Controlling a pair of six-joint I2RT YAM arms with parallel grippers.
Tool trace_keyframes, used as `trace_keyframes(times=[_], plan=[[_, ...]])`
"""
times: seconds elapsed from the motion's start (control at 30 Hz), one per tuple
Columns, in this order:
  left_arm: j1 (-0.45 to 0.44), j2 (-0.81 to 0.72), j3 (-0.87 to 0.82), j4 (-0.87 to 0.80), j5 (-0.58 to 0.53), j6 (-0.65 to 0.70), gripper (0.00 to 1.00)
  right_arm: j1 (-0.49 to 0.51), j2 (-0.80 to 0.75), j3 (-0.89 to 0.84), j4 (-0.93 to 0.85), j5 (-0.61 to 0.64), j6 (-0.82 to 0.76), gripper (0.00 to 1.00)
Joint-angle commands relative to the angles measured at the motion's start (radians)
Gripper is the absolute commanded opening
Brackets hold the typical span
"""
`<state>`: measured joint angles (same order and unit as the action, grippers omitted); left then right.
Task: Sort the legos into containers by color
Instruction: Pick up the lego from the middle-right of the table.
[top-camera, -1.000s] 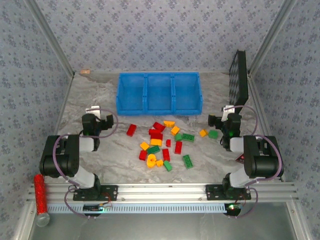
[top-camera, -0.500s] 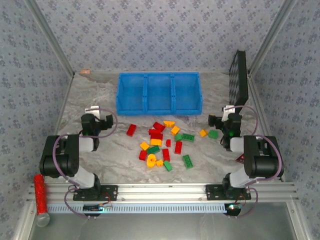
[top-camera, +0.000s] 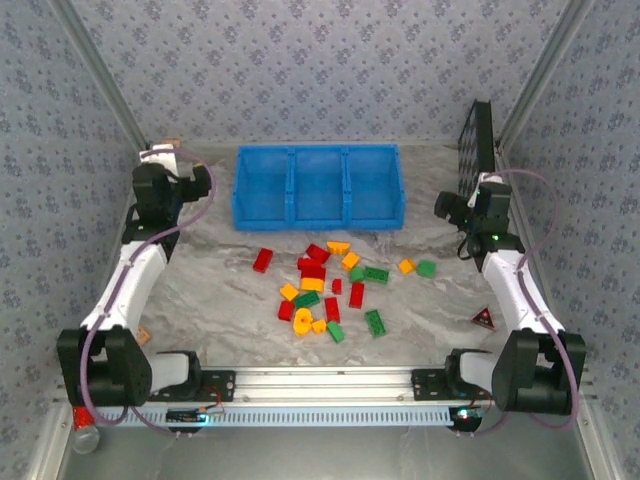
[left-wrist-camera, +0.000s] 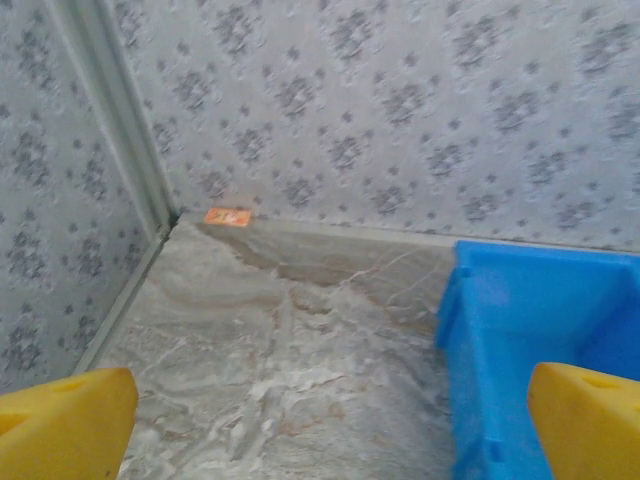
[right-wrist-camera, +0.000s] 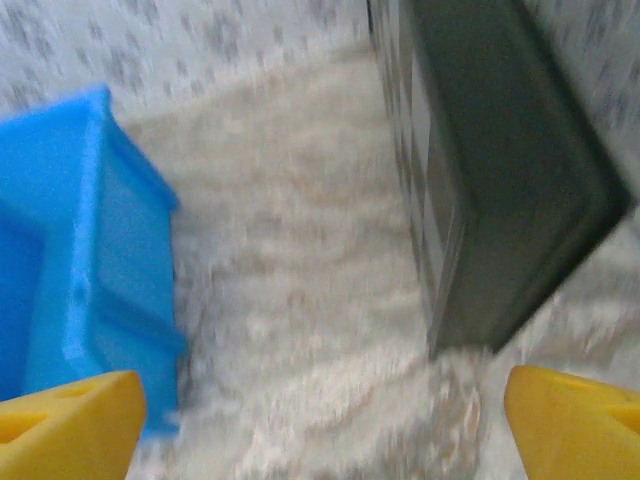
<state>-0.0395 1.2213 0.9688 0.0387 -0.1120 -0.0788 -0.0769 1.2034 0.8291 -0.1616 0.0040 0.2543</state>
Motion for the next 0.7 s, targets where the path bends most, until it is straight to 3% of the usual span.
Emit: trace_keyframes(times=[0.0,0.23,0.67], plan=[[-0.066,-0.021,0.001,-0.208,0.015,0.027,1.00,-0.005,0.012,-0.045,-0.184,-0.099,0.126,0.89],[-0.157,-0.105,-0.051,-0.247,0.030,0.011,1.00,0.017,-0.001,-0.150,-0.200,-0.160,0.215,0.82],[-0.260,-0.150,-0.069,-0.345,0.054,0.016,1.00,0.121,0.148,-0.142,-0.207,-0.056,0.209,0.73]])
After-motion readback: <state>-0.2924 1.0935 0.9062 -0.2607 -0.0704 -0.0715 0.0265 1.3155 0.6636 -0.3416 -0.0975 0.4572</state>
